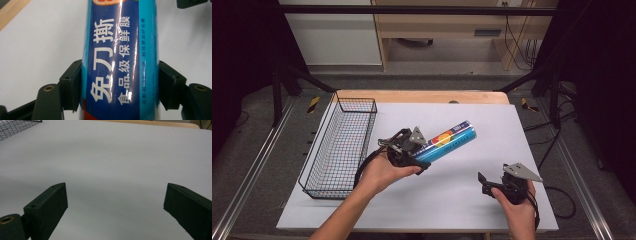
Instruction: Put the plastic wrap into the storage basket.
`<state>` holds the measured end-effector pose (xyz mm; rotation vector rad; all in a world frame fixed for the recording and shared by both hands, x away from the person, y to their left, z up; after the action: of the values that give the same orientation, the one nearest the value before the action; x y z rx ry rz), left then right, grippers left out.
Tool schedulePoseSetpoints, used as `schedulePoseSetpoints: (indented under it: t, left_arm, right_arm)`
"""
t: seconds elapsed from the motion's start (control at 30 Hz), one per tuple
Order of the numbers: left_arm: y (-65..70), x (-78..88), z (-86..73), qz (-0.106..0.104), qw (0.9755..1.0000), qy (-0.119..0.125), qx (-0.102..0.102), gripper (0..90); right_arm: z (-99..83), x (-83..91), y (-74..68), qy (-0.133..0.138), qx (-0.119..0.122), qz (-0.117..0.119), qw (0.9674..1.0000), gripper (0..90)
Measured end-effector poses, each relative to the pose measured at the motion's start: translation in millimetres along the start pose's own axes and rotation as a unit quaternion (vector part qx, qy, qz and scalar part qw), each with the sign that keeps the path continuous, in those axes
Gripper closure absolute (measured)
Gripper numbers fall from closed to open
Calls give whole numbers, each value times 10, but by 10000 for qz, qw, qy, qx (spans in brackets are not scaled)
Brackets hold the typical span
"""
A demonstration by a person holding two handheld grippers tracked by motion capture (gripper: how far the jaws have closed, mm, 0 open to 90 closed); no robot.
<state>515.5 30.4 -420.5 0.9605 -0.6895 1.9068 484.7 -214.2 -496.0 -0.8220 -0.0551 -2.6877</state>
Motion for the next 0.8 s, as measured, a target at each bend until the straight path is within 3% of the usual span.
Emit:
schedulePoseSetpoints:
  t: [0.2, 0.8]
  left_arm:
    - [-75, 154, 7, 114, 9997, 138, 140, 318]
    - [-255, 552, -104, 504, 9978, 95, 425, 318]
  right_arm:
    - [1, -11, -11, -12, 27, 6, 10000, 55]
    - [16, 2, -54, 42, 75, 43, 10000, 62]
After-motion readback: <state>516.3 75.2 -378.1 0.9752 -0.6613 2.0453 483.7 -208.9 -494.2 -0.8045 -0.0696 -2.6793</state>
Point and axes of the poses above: each handheld gripper's, and its own axes: x roughly backward along the jaws, z roughly out of its top, y roughly to its right, the point moved 9 cm from there along -x, roughly forward along the jaws, and after that the axes turned 5 degrees about -y, right-handed, at the moved point
